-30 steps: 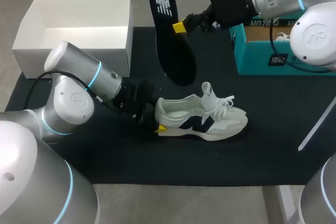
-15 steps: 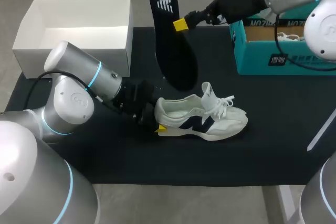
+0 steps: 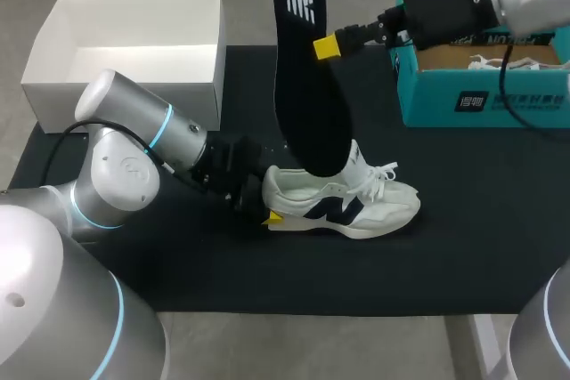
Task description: Take the shoe out of the shoebox, open the shoe tongue, remove and reinsert the insole, then place the shoe into the shoebox
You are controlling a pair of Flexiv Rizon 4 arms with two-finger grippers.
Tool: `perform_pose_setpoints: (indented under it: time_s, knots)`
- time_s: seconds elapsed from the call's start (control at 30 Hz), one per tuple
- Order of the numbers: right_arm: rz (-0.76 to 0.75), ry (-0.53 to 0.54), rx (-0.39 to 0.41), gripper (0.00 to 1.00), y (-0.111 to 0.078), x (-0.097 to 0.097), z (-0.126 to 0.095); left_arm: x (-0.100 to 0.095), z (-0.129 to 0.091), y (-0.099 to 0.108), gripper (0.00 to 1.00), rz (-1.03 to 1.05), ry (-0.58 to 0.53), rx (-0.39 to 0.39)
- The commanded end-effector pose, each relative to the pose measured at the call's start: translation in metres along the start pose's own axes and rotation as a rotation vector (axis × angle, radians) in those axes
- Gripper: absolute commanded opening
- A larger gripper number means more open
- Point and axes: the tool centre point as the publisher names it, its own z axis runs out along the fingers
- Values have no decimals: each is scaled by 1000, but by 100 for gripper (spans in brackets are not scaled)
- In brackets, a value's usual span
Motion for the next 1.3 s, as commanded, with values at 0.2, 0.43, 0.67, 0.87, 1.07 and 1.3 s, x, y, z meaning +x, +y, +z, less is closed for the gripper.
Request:
perform_pose_setpoints:
  time_s: [0.2,0.43,0.67,0.87,1.07,1.3]
  knots:
    - [50,-23,-64,0,-33,34,-28,0,0,0,0,0,0,0]
    - [76,-49,-75,0,-37,38,-31,0,0,0,0,0,0,0]
    - [76,-49,-75,0,-37,38,-31,0,0,0,0,0,0,0]
    - [76,-49,-75,0,-37,38,-31,0,0,0,0,0,0,0]
    - [32,-28,-43,0,-49,51,-64,0,0,0,0,0,0,0]
    - [35,-15,-11,0,-55,62,-97,0,0,0,0,0,0,0]
